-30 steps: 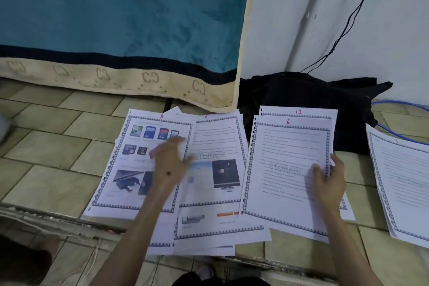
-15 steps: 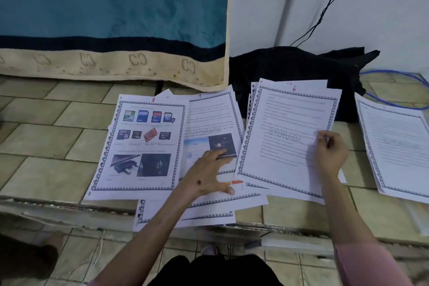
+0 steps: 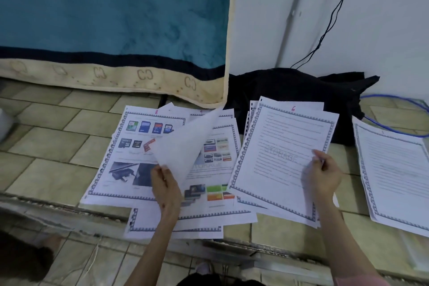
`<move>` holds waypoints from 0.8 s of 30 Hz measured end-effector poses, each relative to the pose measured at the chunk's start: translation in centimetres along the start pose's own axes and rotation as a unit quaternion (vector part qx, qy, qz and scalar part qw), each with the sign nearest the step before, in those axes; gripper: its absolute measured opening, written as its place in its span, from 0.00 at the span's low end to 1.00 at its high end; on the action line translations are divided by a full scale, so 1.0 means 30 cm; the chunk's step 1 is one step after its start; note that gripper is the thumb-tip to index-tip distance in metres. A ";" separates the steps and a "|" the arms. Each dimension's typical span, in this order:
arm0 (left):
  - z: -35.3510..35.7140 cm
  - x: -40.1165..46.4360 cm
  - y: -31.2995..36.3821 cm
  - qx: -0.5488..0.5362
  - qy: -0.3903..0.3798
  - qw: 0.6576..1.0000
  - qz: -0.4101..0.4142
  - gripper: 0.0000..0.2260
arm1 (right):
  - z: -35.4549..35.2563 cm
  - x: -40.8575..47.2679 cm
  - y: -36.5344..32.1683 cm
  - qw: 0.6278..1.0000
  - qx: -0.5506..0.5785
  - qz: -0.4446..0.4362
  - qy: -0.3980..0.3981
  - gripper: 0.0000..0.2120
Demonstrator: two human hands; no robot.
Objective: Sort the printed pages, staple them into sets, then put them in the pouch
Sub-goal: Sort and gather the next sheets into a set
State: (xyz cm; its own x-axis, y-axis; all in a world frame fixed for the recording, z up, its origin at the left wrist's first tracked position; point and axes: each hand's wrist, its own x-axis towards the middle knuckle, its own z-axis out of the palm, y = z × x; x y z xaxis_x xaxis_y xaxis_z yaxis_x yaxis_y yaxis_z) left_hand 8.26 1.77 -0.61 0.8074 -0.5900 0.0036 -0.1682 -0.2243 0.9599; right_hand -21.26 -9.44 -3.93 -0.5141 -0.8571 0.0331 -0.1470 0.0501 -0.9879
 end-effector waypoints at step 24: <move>0.025 -0.034 -0.018 -0.046 -0.021 0.999 0.021 0.08 | -0.007 0.010 0.019 0.836 -0.494 -0.194 -0.140 0.17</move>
State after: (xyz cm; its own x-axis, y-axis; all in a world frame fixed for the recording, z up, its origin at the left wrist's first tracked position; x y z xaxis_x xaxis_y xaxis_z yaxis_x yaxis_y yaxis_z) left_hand 7.10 1.91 -1.35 0.7763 -0.6293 0.0348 -0.1477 -0.1279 0.9807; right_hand -21.68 -9.57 -4.45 -0.0677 -0.9865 0.1492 -0.9539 0.0202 -0.2993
